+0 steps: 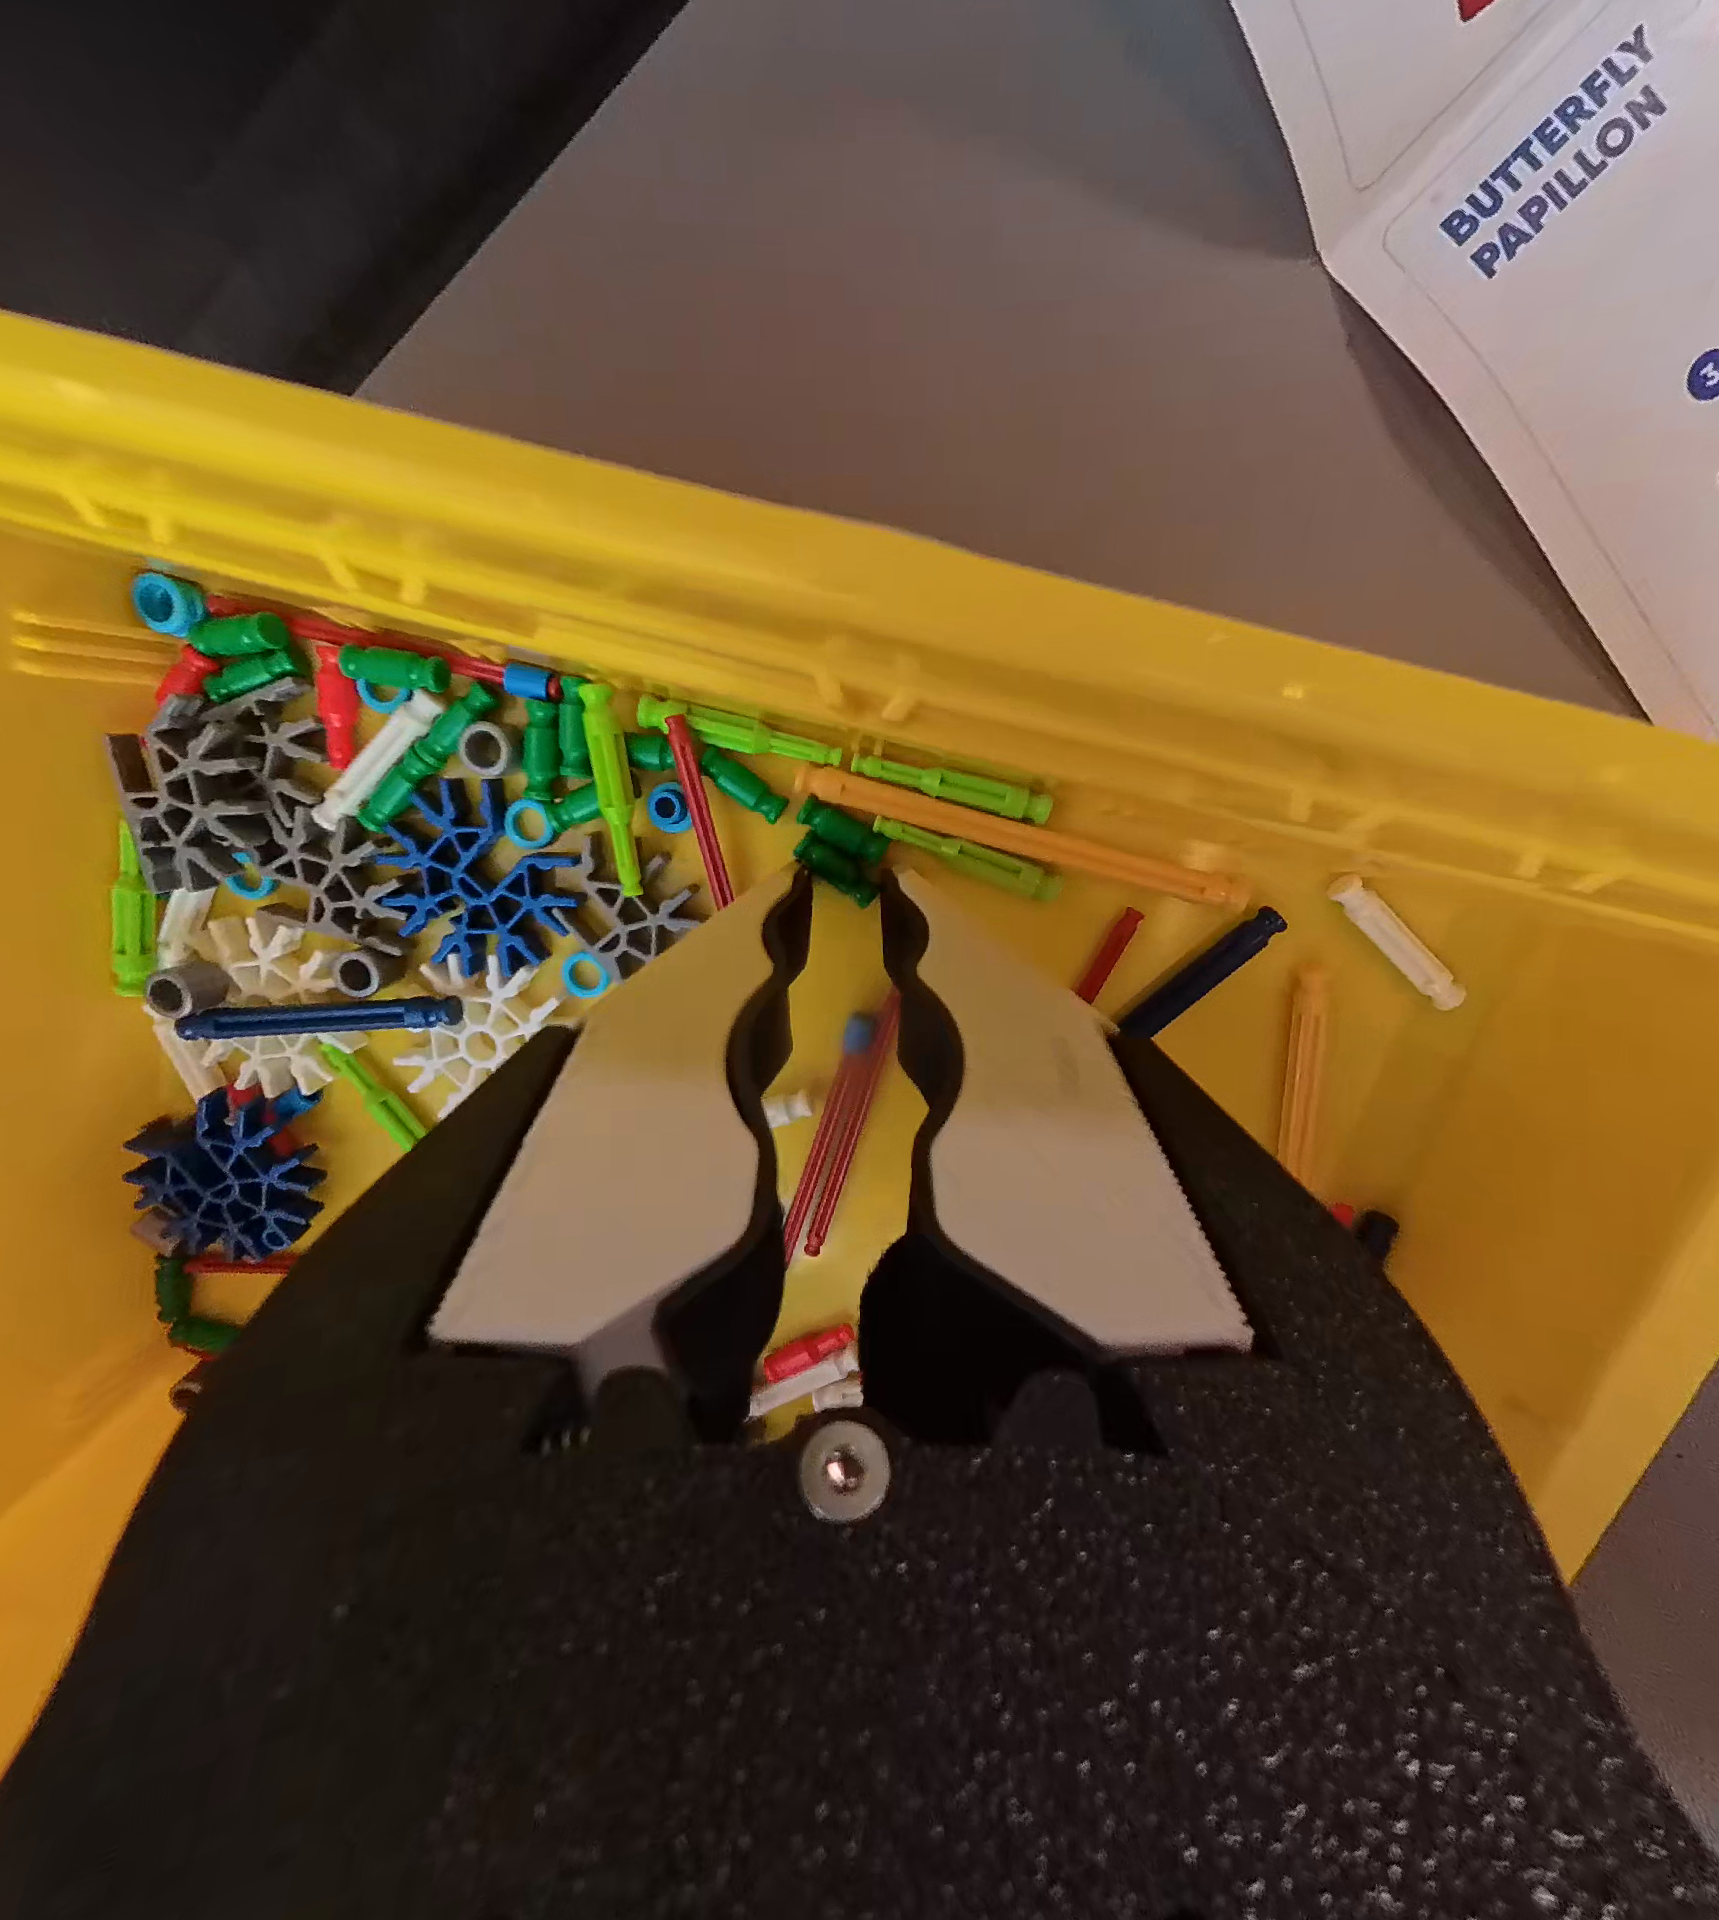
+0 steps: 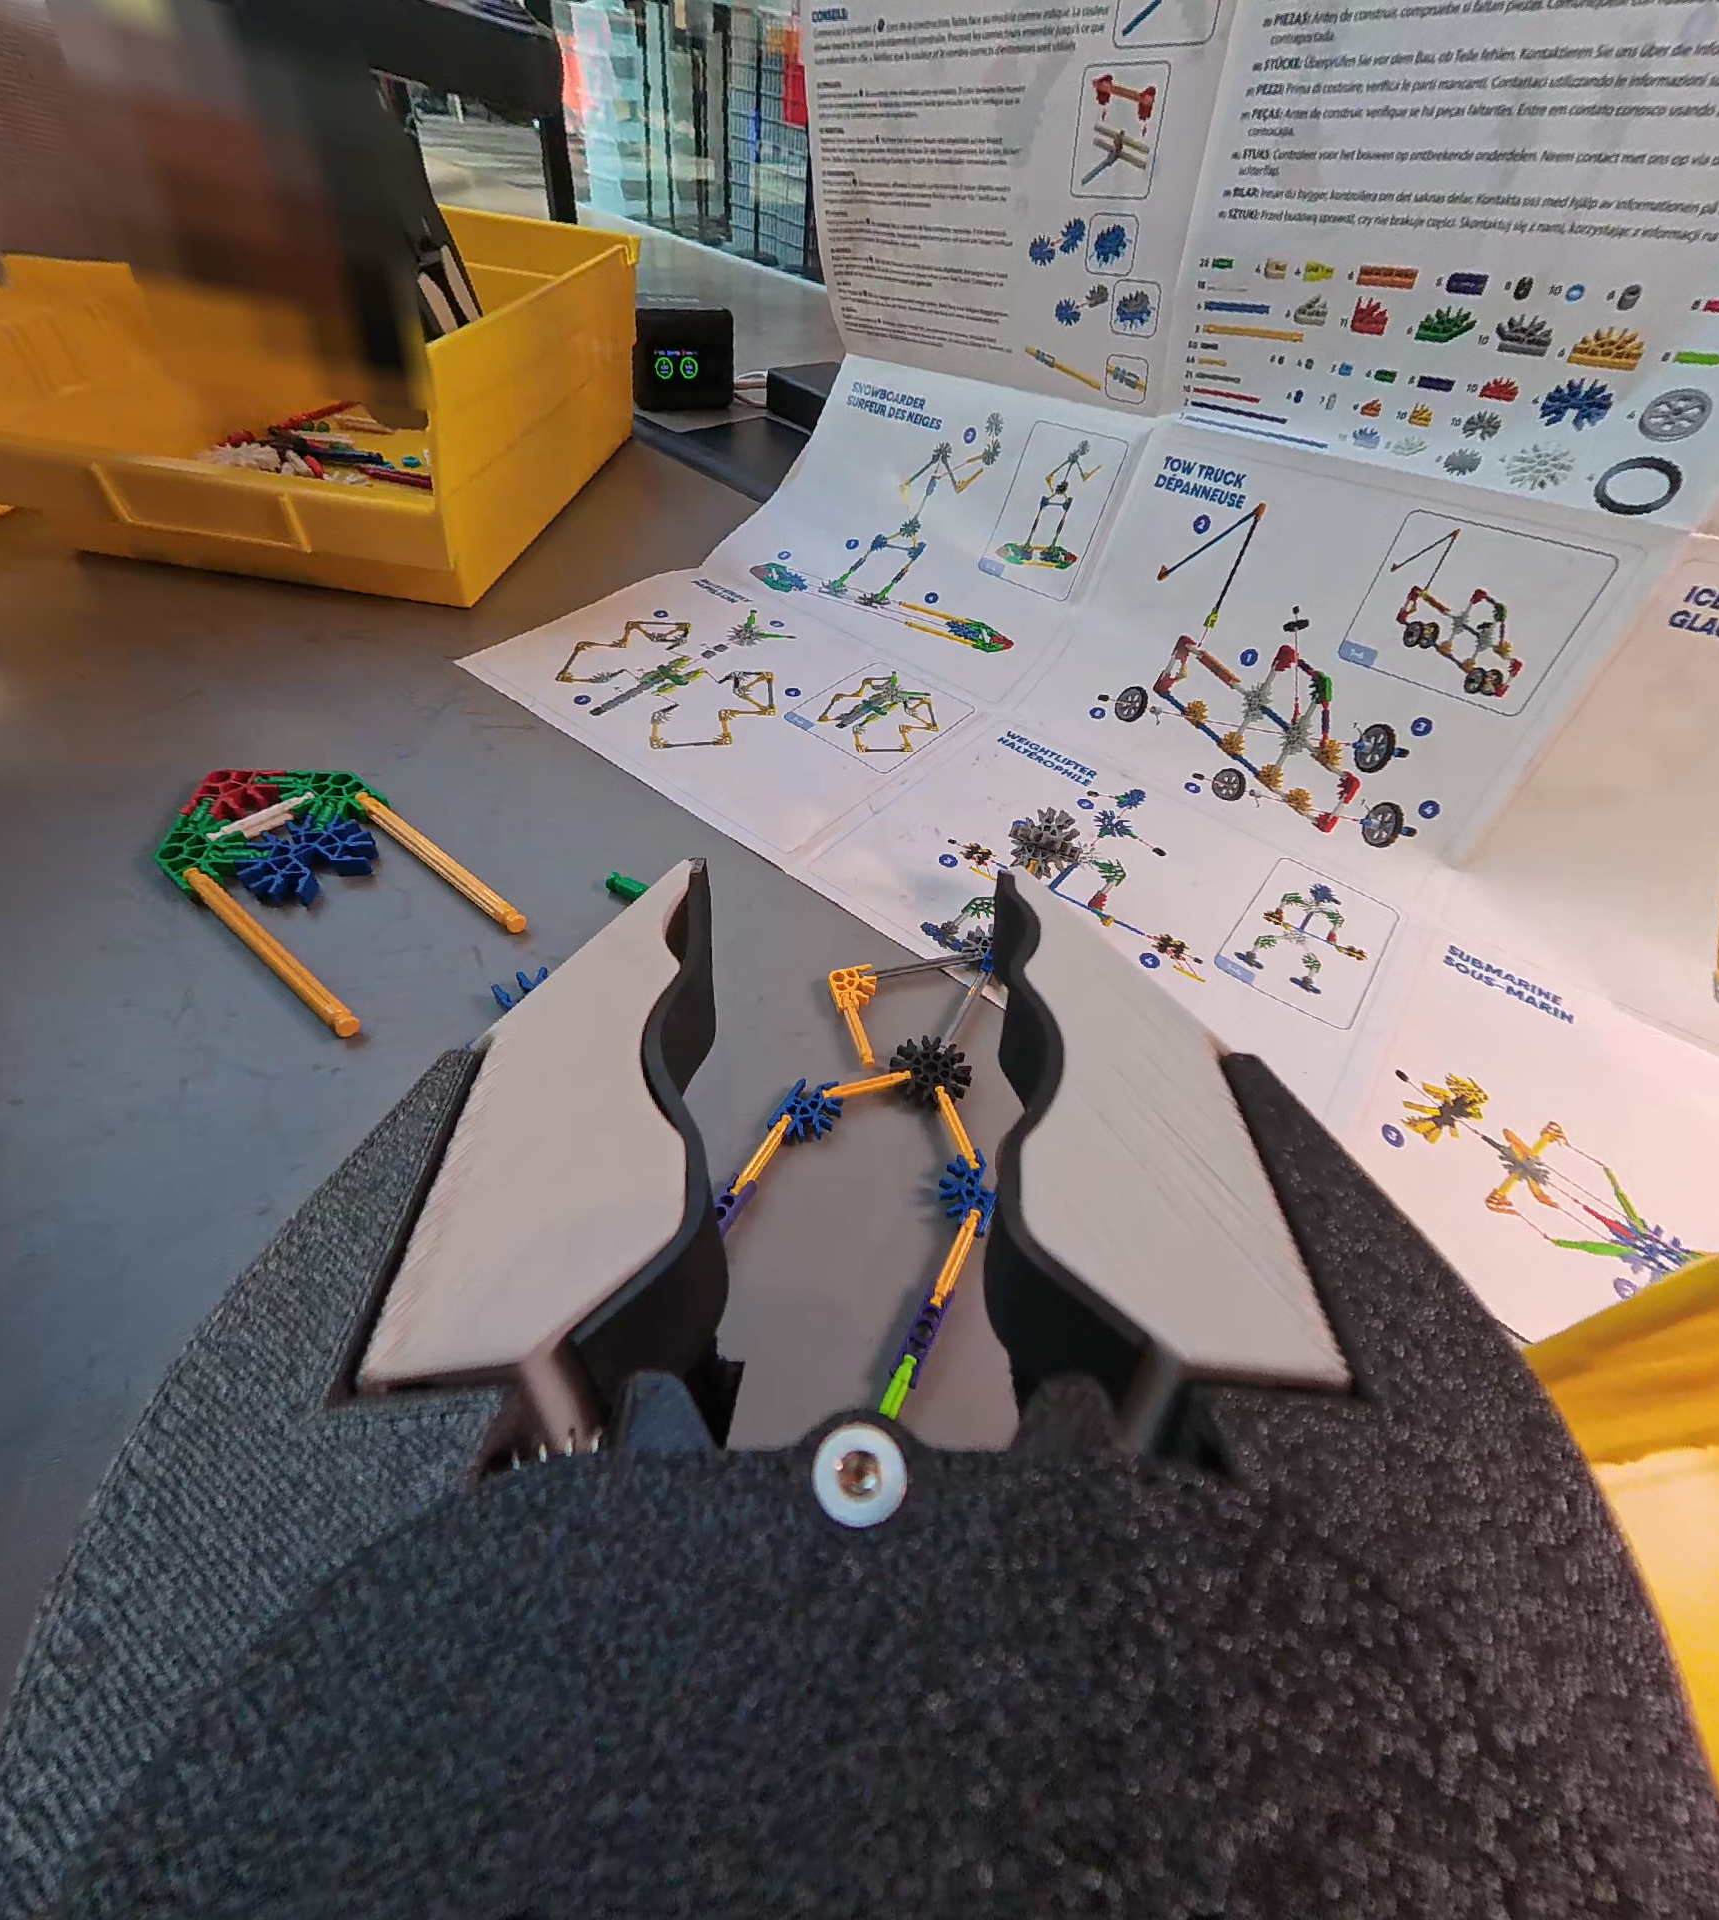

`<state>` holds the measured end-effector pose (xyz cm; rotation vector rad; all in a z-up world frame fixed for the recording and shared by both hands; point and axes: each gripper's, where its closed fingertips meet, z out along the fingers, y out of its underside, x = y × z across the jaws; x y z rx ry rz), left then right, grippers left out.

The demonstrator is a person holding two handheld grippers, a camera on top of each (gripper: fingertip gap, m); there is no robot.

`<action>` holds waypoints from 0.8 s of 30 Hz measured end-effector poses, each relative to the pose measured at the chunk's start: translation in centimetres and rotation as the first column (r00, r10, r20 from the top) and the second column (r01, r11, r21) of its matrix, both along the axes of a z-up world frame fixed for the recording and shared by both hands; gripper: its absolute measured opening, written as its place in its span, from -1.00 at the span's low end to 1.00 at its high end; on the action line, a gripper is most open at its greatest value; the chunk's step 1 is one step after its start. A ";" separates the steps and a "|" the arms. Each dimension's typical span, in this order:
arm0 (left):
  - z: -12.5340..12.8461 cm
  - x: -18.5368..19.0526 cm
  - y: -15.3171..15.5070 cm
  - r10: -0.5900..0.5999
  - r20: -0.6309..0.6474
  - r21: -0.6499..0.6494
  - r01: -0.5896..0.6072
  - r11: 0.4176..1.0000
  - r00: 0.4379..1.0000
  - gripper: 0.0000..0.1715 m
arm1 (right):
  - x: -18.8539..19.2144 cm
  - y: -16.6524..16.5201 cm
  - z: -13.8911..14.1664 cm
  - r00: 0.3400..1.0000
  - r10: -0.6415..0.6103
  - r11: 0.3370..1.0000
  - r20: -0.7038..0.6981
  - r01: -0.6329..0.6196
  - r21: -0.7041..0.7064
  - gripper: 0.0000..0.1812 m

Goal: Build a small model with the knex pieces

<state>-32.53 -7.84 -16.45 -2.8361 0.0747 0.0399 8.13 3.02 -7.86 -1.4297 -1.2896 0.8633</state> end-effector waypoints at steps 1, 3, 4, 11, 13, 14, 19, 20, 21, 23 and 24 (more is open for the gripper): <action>0.0 0.0 0.0 -0.006 0.002 -0.001 0.006 1.000 1.000 -0.85 | 0.0 0.0 0.0 1.000 0.000 1.000 0.001 0.000 0.001 -0.41; 0.1 0.0 -0.1 -0.021 -0.012 -0.001 0.021 1.000 1.000 -0.92 | 0.0 0.0 0.0 1.000 0.000 1.000 0.002 0.000 0.004 -0.42; 0.1 -0.1 -0.2 -0.030 -0.028 0.001 0.030 1.000 0.999 -0.94 | 0.0 0.0 0.0 1.000 0.000 1.000 0.001 0.000 0.005 -0.41; 5.2 2.0 -0.6 -0.072 -0.078 0.143 0.083 0.986 0.994 -0.94 | 0.1 0.0 0.2 1.000 0.002 1.000 -0.007 -0.002 0.002 -0.42; 8.5 4.3 -0.1 -0.107 -0.114 0.233 0.132 0.963 0.988 -0.94 | 0.1 -0.1 0.3 1.000 0.002 1.000 -0.008 -0.002 0.006 -0.42; 10.3 6.2 0.3 -0.144 -0.131 0.283 0.177 0.943 0.981 -0.95 | 0.1 0.0 0.2 1.000 0.001 1.000 -0.008 -0.001 0.006 -0.42; 11.8 21.5 2.9 -0.465 -0.116 0.379 0.472 0.796 0.877 -0.94 | -0.1 0.0 -0.1 1.000 0.004 1.000 -0.001 -0.004 -0.006 -0.41; 10.3 24.2 3.3 -0.522 -0.104 0.364 0.521 0.772 0.847 -0.94 | -0.1 0.0 -0.1 1.000 0.004 1.000 0.000 -0.004 -0.005 -0.41; 8.6 26.6 3.8 -0.569 -0.078 0.352 0.557 0.753 0.819 -0.94 | 0.0 0.0 -0.1 1.000 0.002 1.000 -0.001 -0.002 0.001 -0.41; 5.1 29.7 4.7 -0.623 -0.027 0.320 0.597 0.735 0.782 -0.94 | 0.1 0.2 0.1 1.000 -0.007 1.000 -0.002 0.007 0.023 -0.42; 3.7 30.5 5.2 -0.635 -0.010 0.305 0.607 0.734 0.772 -0.94 | 0.2 0.3 0.3 1.000 -0.012 0.999 -0.003 0.013 0.034 -0.42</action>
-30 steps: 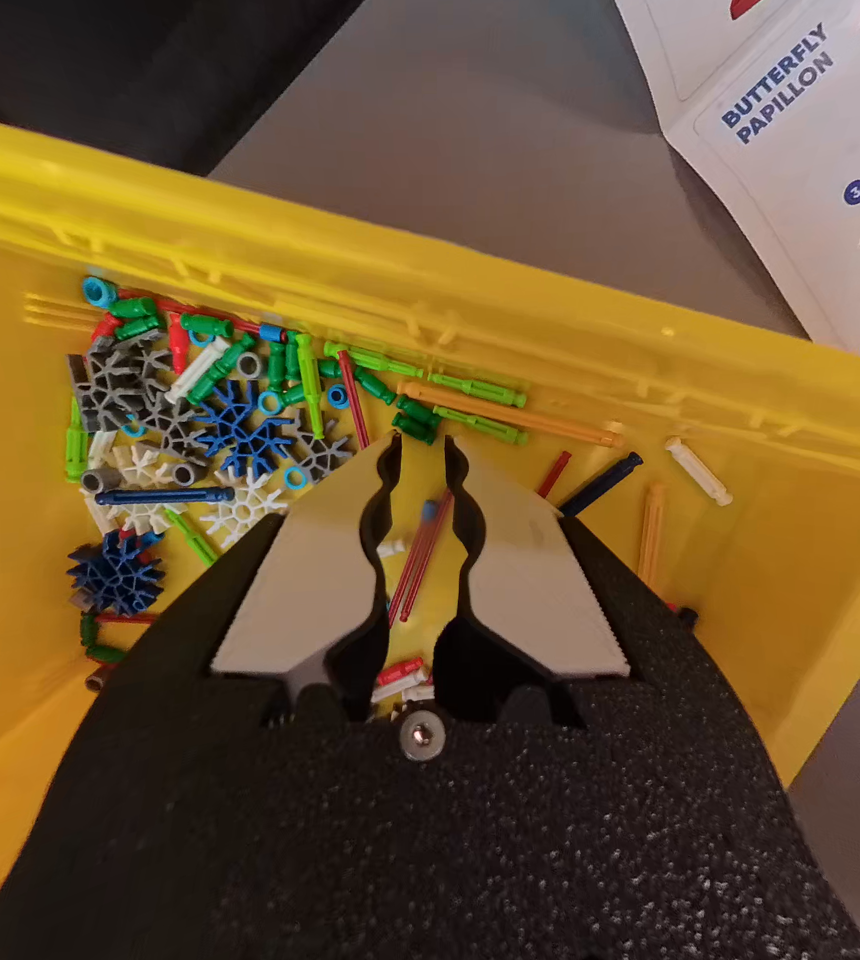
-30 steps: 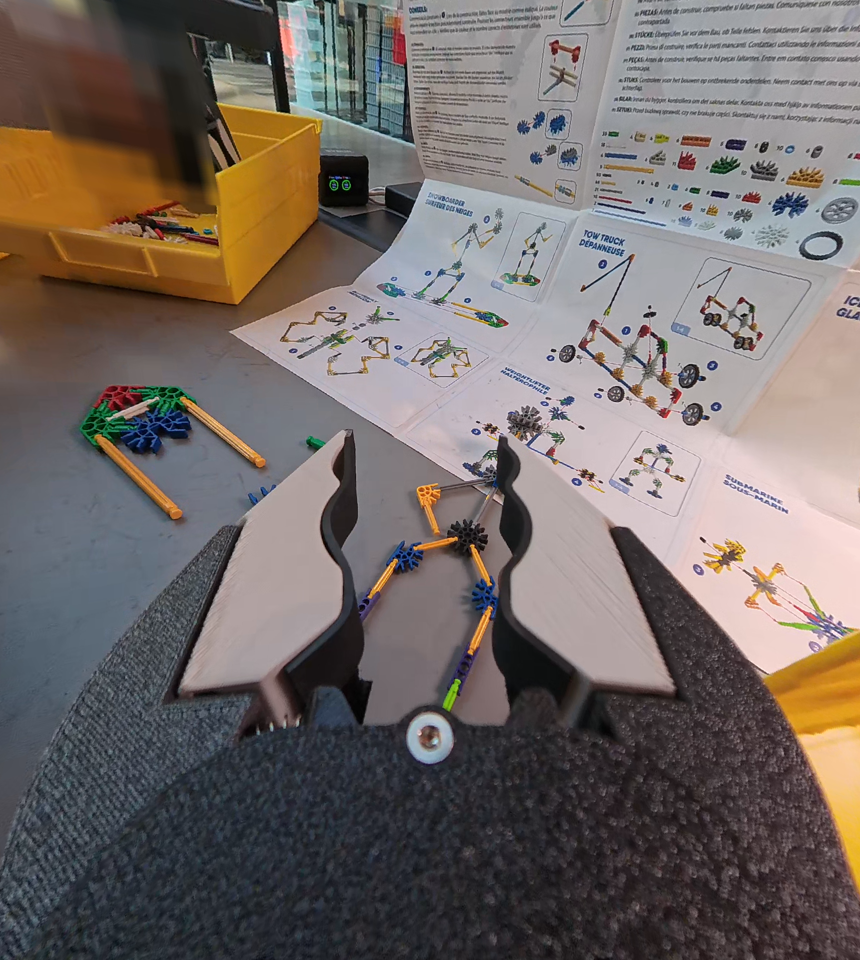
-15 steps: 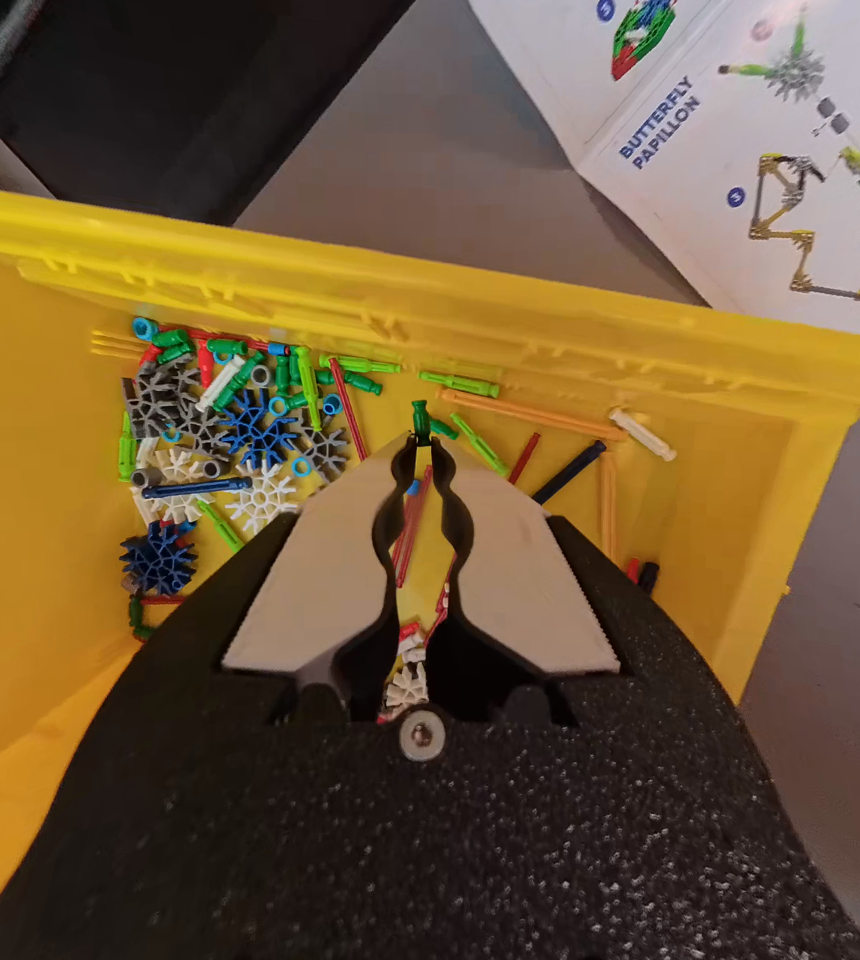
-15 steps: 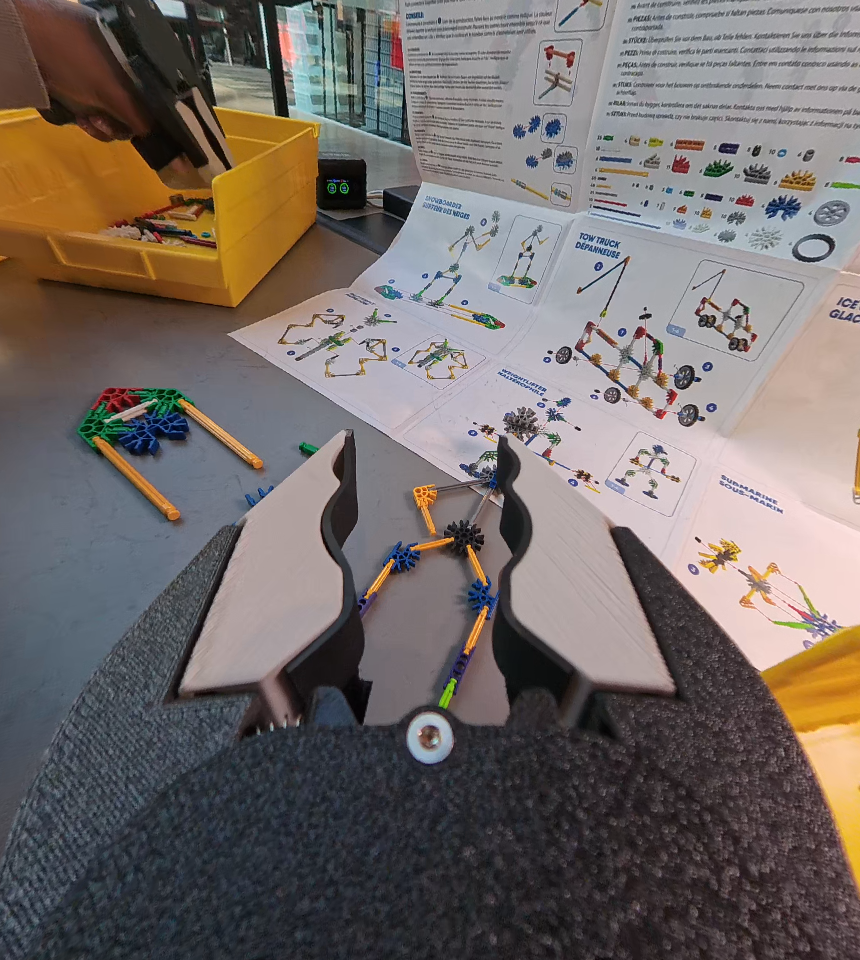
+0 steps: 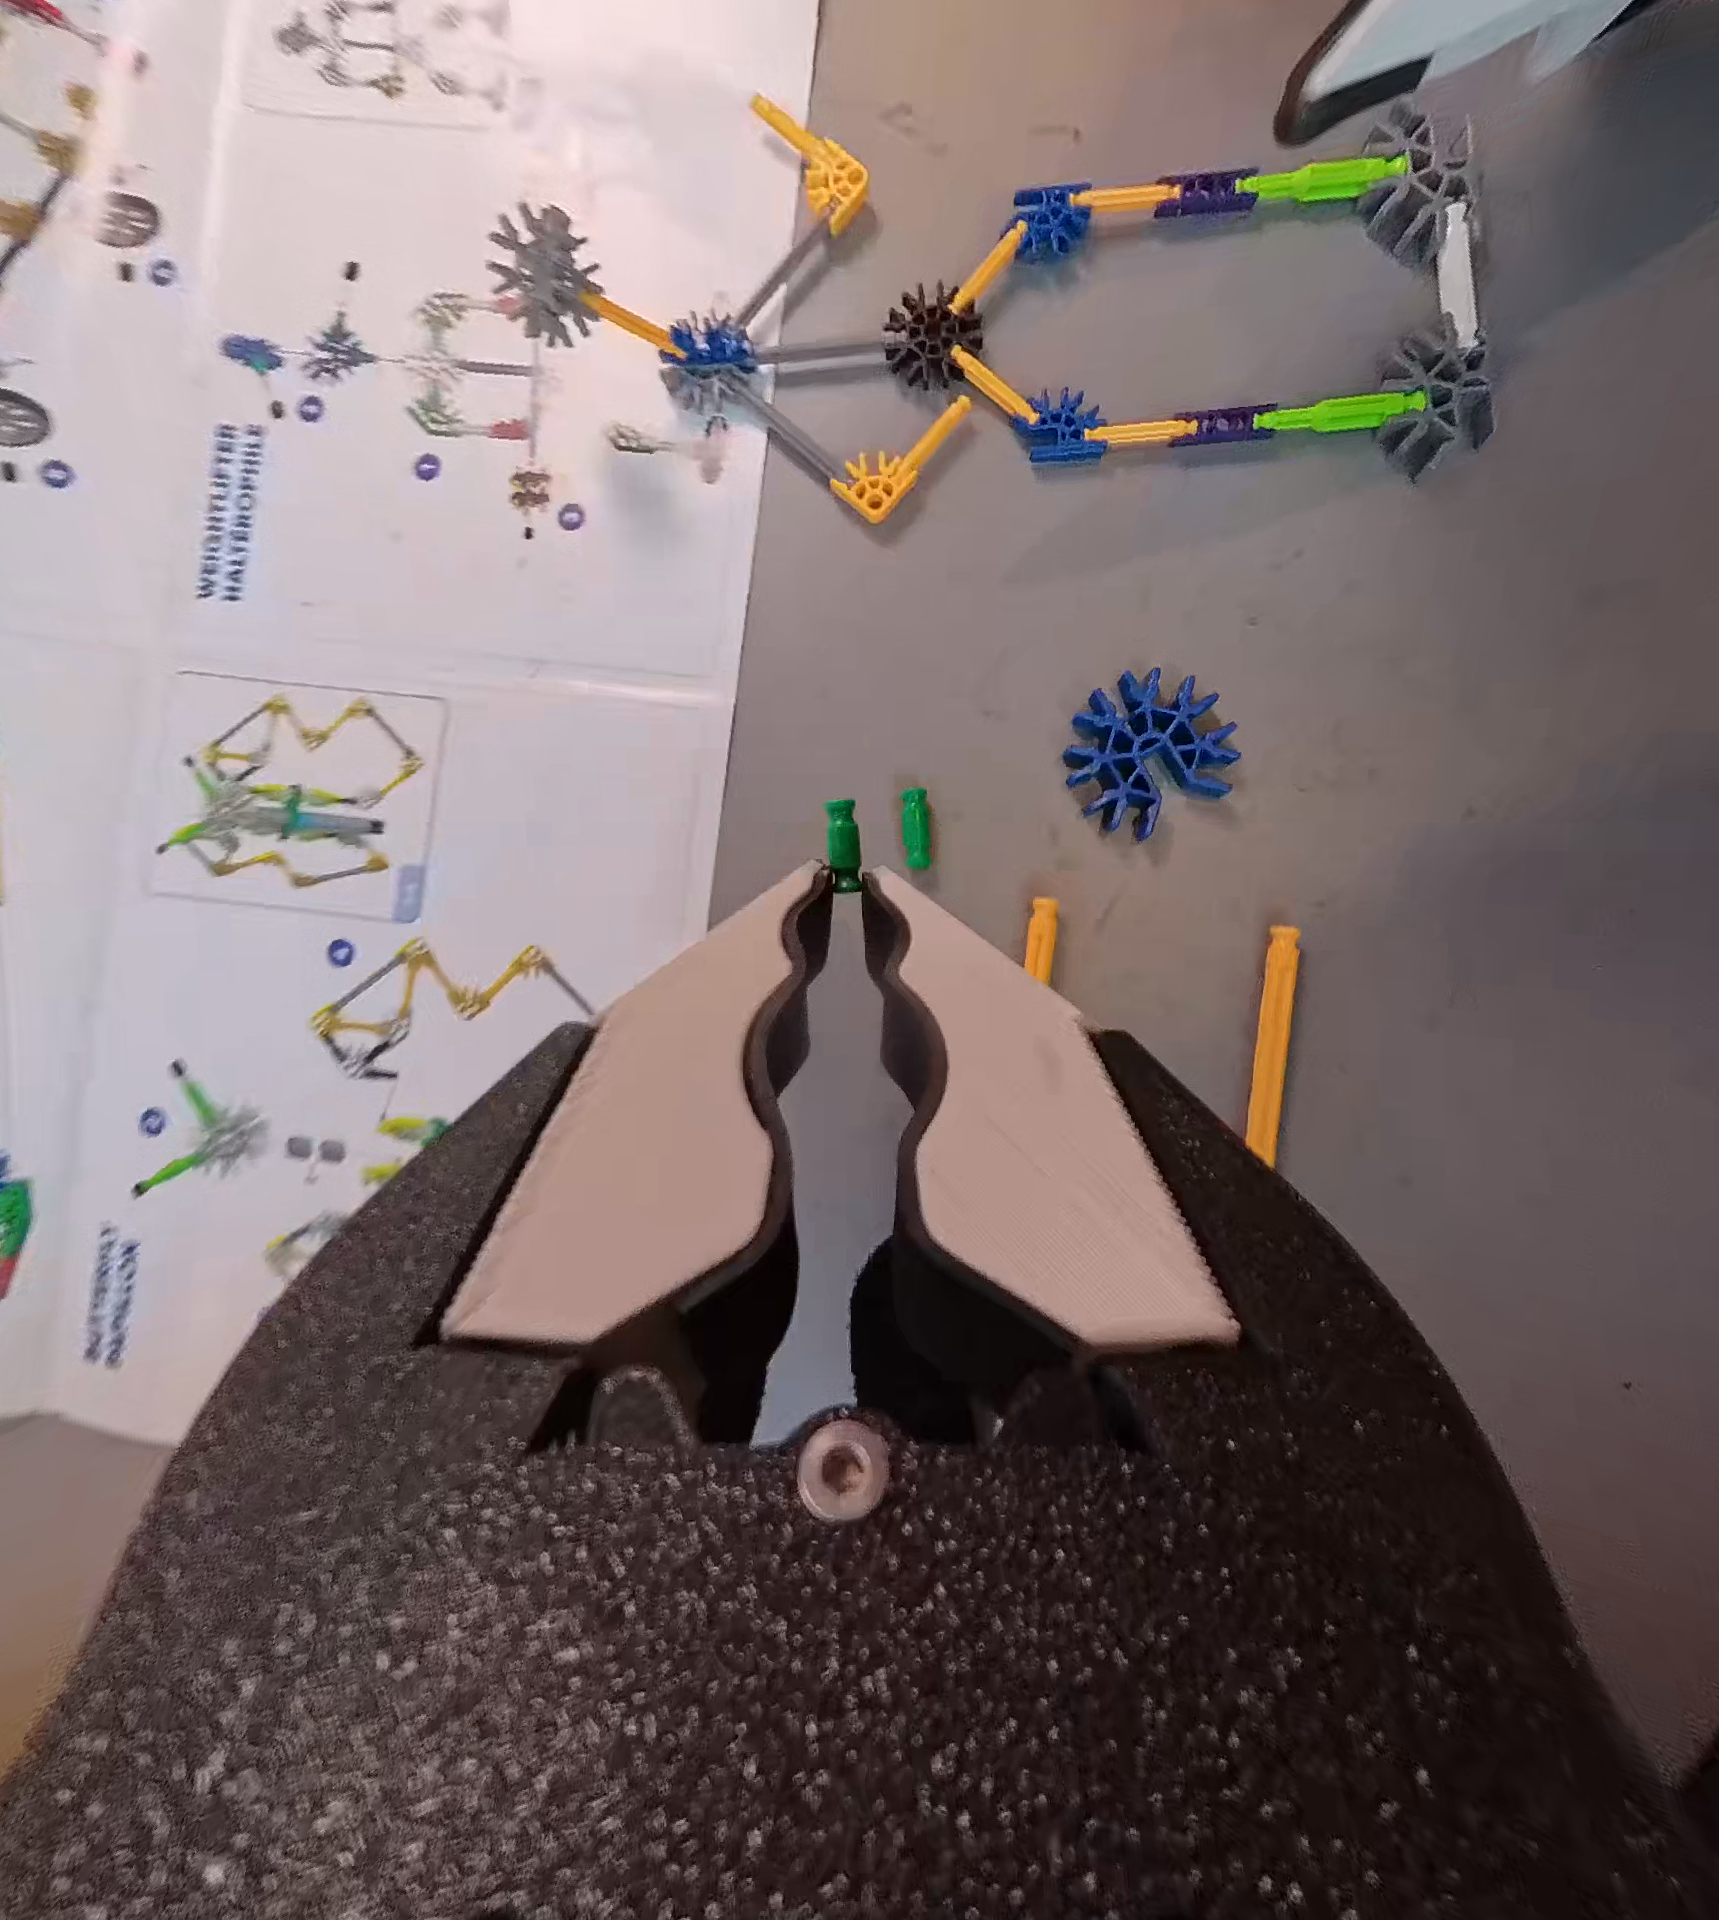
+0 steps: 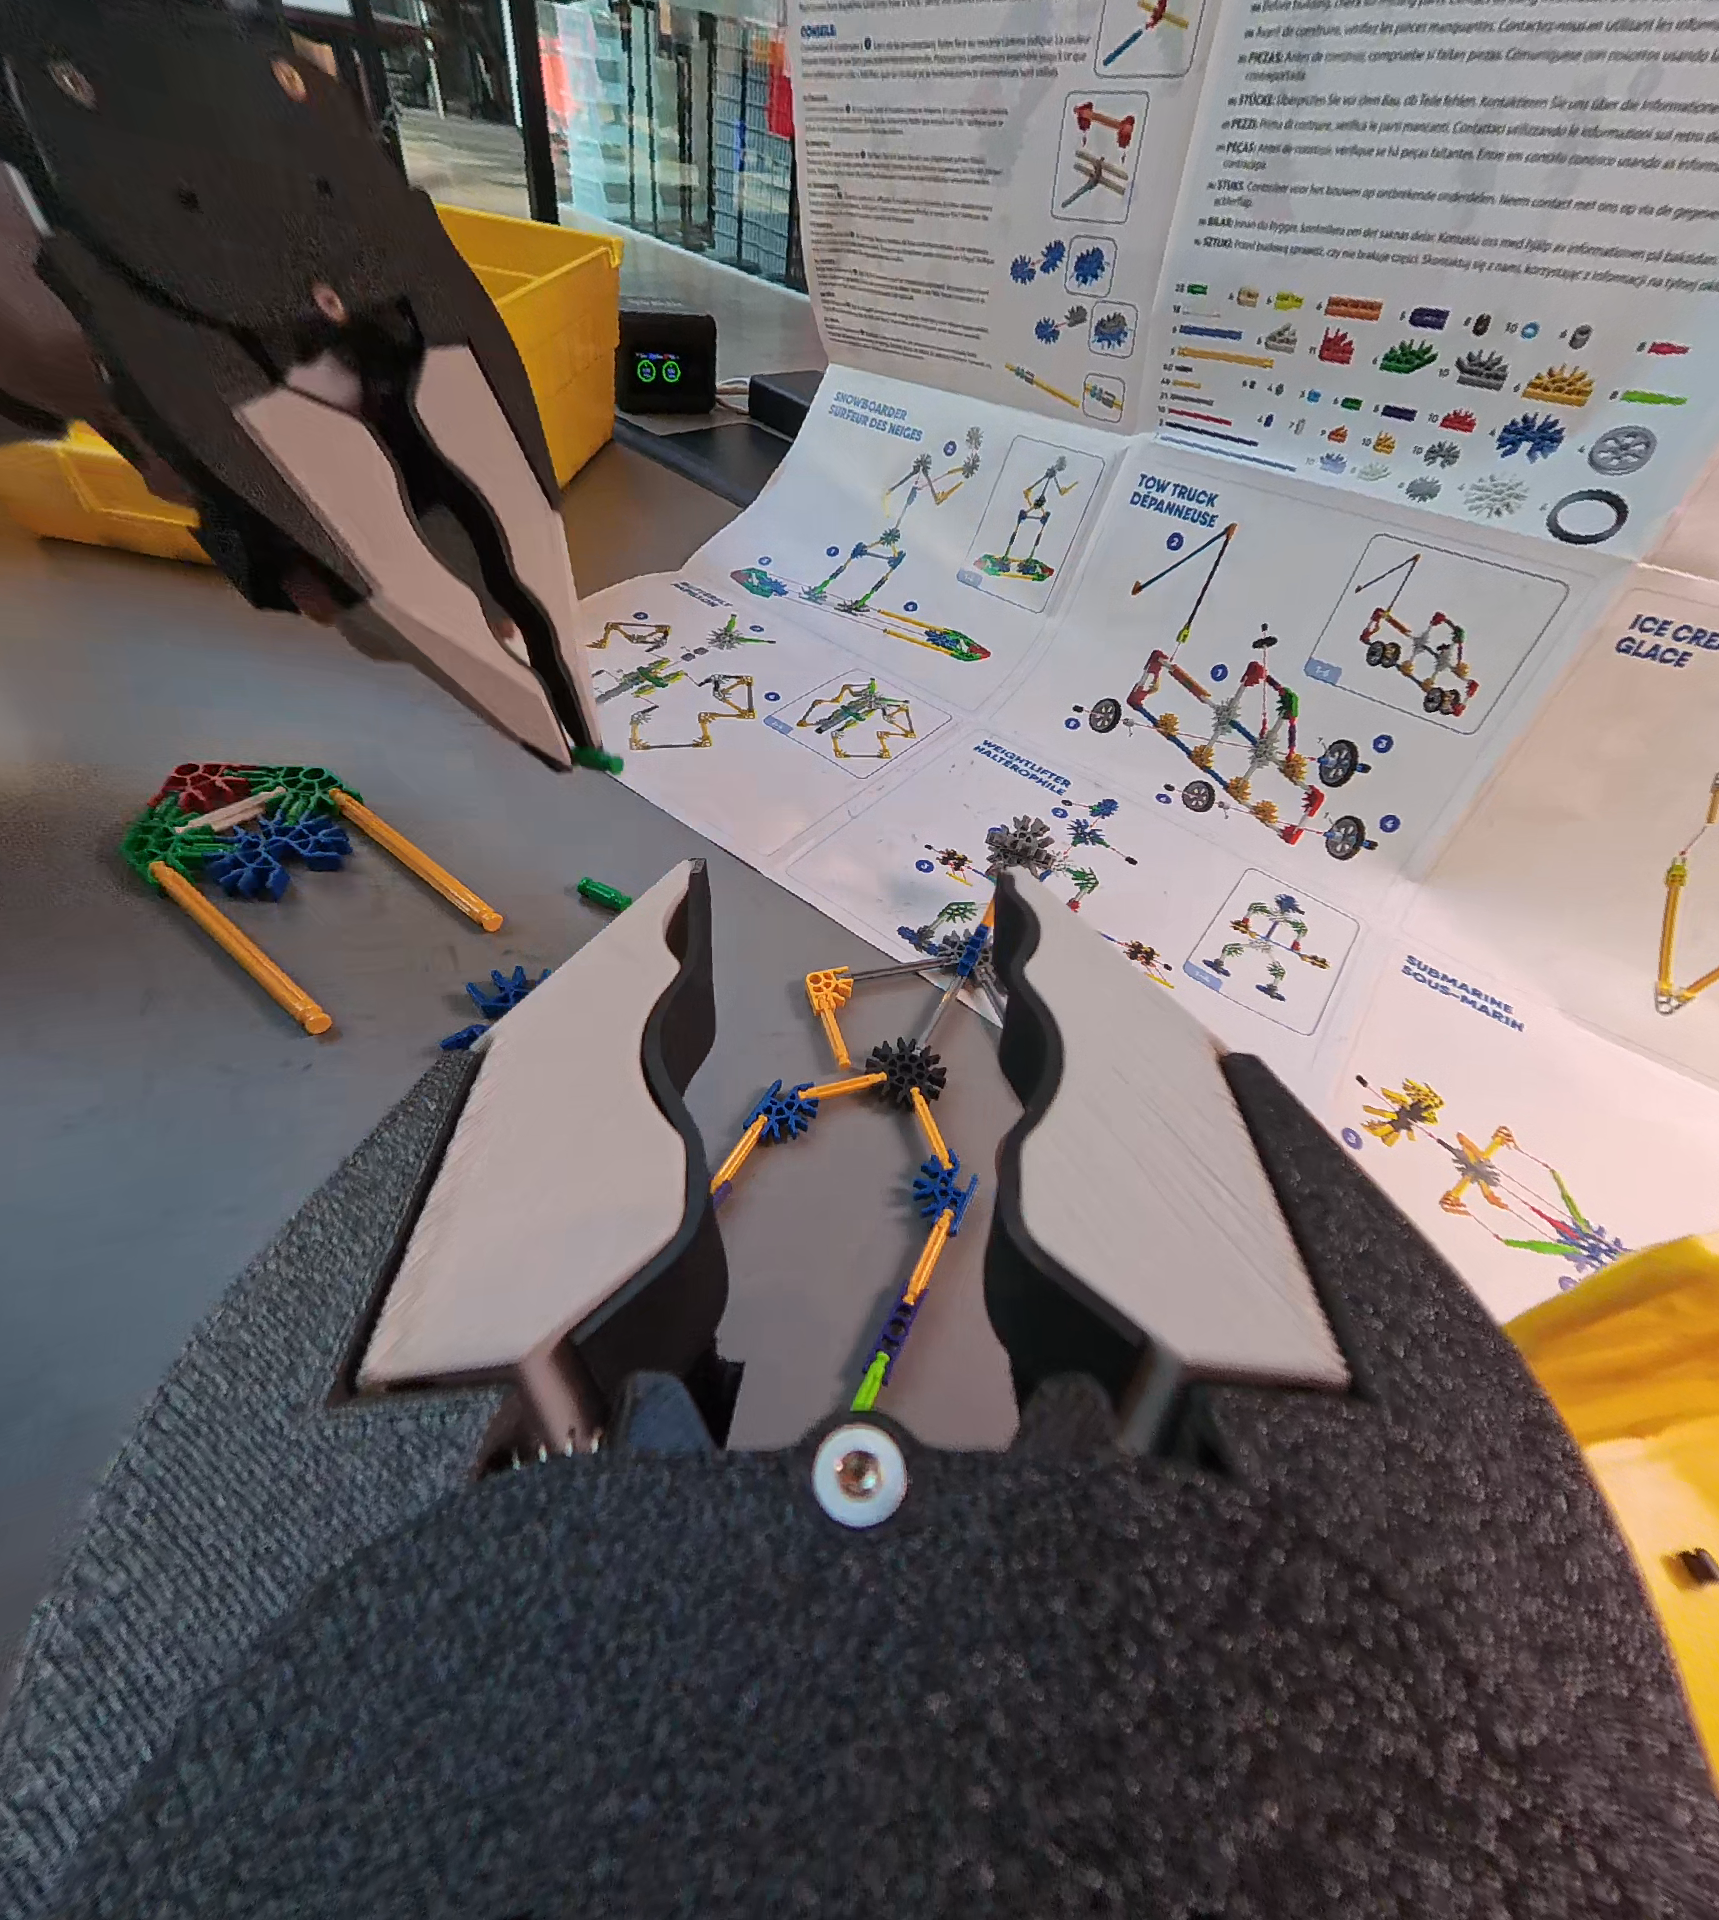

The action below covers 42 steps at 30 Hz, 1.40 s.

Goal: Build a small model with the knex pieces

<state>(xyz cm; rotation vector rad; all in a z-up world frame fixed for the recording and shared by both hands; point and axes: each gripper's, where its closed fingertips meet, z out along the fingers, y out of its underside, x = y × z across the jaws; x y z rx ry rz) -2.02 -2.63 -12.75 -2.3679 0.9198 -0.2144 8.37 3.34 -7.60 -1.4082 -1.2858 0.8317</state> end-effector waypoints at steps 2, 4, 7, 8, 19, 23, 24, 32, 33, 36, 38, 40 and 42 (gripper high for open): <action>-2.0 1.0 0.8 -0.016 0.017 -0.042 0.016 0.999 1.000 -0.94 | 0.2 0.3 0.2 1.000 -0.008 1.000 -0.003 0.008 0.009 -0.41; -3.1 1.0 1.3 -0.013 0.006 -0.064 0.013 0.998 1.000 -0.94 | 0.4 0.4 0.3 1.000 -0.011 1.000 -0.007 0.011 0.008 -0.42; -3.9 0.9 1.1 -0.013 0.007 -0.108 0.013 0.994 1.000 -0.93 | 0.5 0.4 0.6 1.000 -0.007 1.000 -0.017 0.007 0.005 -0.42; -4.0 0.8 1.1 -0.010 0.008 -0.111 0.011 0.994 1.000 -0.93 | 0.5 0.4 0.7 1.000 -0.003 1.000 -0.020 0.004 0.004 -0.42; 10.5 -11.2 1.2 0.346 0.065 0.287 -0.349 0.892 0.936 -0.90 | 0.6 0.1 1.2 0.999 0.003 1.000 -0.035 -0.003 0.005 -0.42; 10.5 -26.1 -1.7 0.705 0.068 0.215 -0.700 0.681 0.706 -0.79 | 0.5 -0.2 1.2 0.999 0.013 1.000 -0.034 -0.013 0.004 -0.42; 8.8 -28.5 -2.6 0.761 0.071 0.145 -0.761 0.632 0.645 -0.79 | 0.4 -0.3 1.2 0.999 0.016 1.000 -0.032 -0.016 0.006 -0.42; -1.8 -31.9 -4.7 0.842 -0.044 -0.134 -0.838 0.528 0.538 -0.85 | 0.5 -0.3 1.3 0.999 0.014 1.000 -0.031 -0.013 0.015 -0.42; -2.3 -32.0 -4.7 0.846 -0.054 -0.141 -0.842 0.520 0.531 -0.86 | 0.5 -0.3 1.3 0.999 0.013 1.000 -0.032 -0.012 0.016 -0.42; -3.4 -31.7 -4.3 0.848 -0.044 -0.182 -0.839 0.513 0.528 -0.86 | 0.6 -0.2 1.5 0.999 0.012 1.000 -0.037 -0.011 0.019 -0.42; -3.6 -31.8 -3.9 0.854 -0.035 -0.181 -0.844 0.505 0.518 -0.86 | 0.7 -0.2 1.6 0.999 0.010 1.000 -0.039 -0.009 0.022 -0.42; -3.7 -31.7 -3.5 0.859 -0.015 -0.193 -0.844 0.500 0.512 -0.86 | 0.7 -0.1 1.6 0.999 0.009 1.000 -0.039 -0.009 0.021 -0.42; -3.7 -31.9 -3.3 0.861 -0.014 -0.190 -0.847 0.497 0.508 -0.87 | 0.7 -0.1 1.5 0.999 0.009 1.000 -0.037 -0.008 0.019 -0.42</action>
